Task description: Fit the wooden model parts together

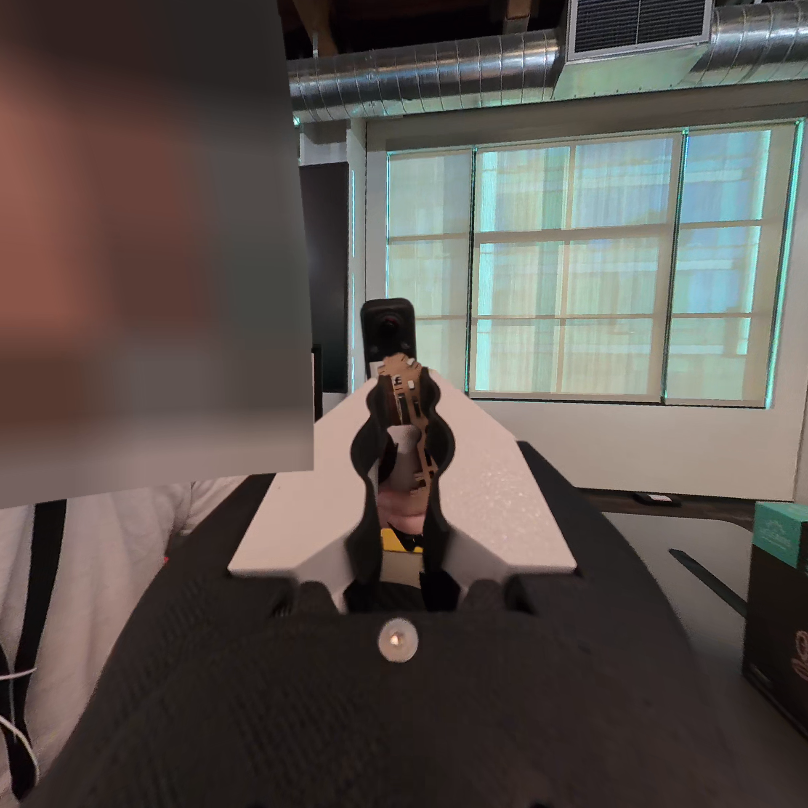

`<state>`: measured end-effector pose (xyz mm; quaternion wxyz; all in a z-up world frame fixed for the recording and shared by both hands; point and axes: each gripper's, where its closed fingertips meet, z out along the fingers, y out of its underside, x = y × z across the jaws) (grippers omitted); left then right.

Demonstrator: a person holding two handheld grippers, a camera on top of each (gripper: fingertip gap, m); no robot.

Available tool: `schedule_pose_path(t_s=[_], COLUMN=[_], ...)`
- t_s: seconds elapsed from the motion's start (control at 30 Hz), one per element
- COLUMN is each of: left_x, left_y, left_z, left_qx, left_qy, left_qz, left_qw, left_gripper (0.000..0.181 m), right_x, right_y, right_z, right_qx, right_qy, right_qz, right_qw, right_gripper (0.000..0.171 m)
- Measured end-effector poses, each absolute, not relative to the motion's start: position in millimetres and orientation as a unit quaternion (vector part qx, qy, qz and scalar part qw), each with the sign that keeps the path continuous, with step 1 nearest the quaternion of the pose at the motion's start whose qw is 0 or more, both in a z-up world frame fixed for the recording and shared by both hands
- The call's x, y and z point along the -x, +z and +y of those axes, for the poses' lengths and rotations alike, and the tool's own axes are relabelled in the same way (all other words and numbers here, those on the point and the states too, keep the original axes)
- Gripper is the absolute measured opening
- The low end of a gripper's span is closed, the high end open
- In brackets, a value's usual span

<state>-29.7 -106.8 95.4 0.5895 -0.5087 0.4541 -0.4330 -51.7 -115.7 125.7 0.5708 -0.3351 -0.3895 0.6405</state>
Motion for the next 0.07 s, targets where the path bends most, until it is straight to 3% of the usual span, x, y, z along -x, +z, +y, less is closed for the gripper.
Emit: schedule_pose_path(t_s=[0.03,0.07], left_x=[30.5,31.6], left_y=[96.4,97.3], left_z=[-105.9,-104.7], left_qx=[0.511,0.511], left_qy=[-0.437,-0.435], left_qz=[0.449,0.445], left_qw=[0.588,0.592], left_gripper=[0.023,0.019], right_x=[51.6,51.8], right_y=[126.1,126.2], right_z=[-116.3,-116.8], right_qx=[0.332,0.329], right_qy=[0.646,0.649], right_qz=[-0.387,-0.386], right_qw=[0.568,0.567], right_gripper=[0.013,0.013])
